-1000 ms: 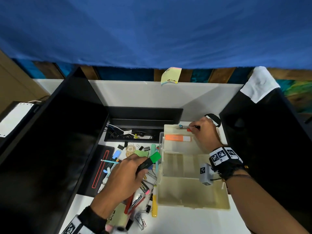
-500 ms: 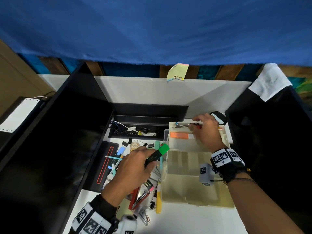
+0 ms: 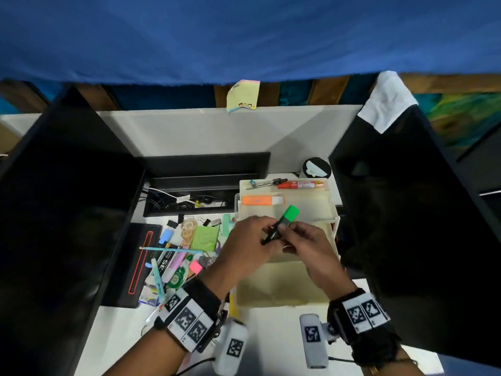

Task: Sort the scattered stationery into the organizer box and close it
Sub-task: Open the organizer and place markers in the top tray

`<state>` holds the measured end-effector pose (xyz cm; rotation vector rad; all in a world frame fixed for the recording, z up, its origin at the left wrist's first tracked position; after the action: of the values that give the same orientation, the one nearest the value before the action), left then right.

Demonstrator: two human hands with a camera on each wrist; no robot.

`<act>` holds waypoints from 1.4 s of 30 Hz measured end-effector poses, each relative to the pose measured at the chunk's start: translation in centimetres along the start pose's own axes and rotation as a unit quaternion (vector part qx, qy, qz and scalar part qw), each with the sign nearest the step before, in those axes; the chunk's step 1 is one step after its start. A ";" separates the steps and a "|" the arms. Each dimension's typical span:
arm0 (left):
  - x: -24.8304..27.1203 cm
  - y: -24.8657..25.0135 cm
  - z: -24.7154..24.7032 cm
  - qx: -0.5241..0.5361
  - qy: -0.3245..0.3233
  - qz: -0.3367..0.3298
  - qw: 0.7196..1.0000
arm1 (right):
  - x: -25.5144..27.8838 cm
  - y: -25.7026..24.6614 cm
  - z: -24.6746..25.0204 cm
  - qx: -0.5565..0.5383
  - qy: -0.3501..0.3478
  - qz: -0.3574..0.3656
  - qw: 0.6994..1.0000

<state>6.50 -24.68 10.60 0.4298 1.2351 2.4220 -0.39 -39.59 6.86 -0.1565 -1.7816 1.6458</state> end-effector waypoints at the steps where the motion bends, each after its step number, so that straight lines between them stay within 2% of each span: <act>1: 0.2 0.1 -0.3 -0.017 -0.030 -0.007 0.999 | 0.2 0.0 0.8 -0.014 0.011 0.002 1.000; 3: 0.7 -0.1 -0.6 -0.068 -0.076 -0.009 0.995 | 0.4 -0.1 2.5 0.001 0.043 0.024 0.999; 5: 1.2 -0.6 -0.7 -0.099 -0.101 -0.016 0.990 | 0.0 0.5 4.3 0.083 0.096 0.066 0.990; 7: 1.5 -1.3 -0.5 -0.109 -0.109 -0.031 0.988 | -0.6 1.8 6.2 0.211 0.135 0.114 0.961; 11: 2.1 -2.4 -0.1 -0.130 -0.104 -0.041 0.985 | -1.2 3.4 7.5 0.419 0.156 0.151 0.882; 14: 2.8 -2.8 0.0 -0.138 -0.108 -0.036 0.984 | -1.9 3.8 6.8 0.499 0.177 0.156 0.834; 16: 3.1 -3.0 0.0 -0.139 -0.114 -0.028 0.983 | -2.5 3.9 6.1 0.518 0.191 0.158 0.819; 22: 3.6 -3.9 0.4 -0.148 -0.103 -0.018 0.983 | -3.6 3.8 6.2 0.533 0.261 0.146 0.791; 37: 4.4 -5.5 1.0 -0.138 -0.104 -0.016 0.985 | -3.7 3.6 6.4 0.527 0.301 0.108 0.787; 40: 4.7 -6.4 2.0 -0.133 -0.096 -0.004 0.986 | -3.3 3.7 6.6 0.523 0.305 0.123 0.786; 42: 5.2 -7.4 3.2 -0.122 -0.088 0.008 0.989 | -2.5 3.9 6.2 0.513 0.287 0.162 0.792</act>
<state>4.79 -16.07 6.86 0.5663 0.8531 2.4483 -3.32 -45.35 2.59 -0.4130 -0.2760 2.2622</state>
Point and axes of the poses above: each hand's wrist, its own x-axis away from the middle knuckle, its own z-axis out of the back of the hand, y = z × x, the point moved 2 cm from there along -x, towards the middle knuckle, and after that the axes turned 11 degrees about y, right-handed, at the moved point
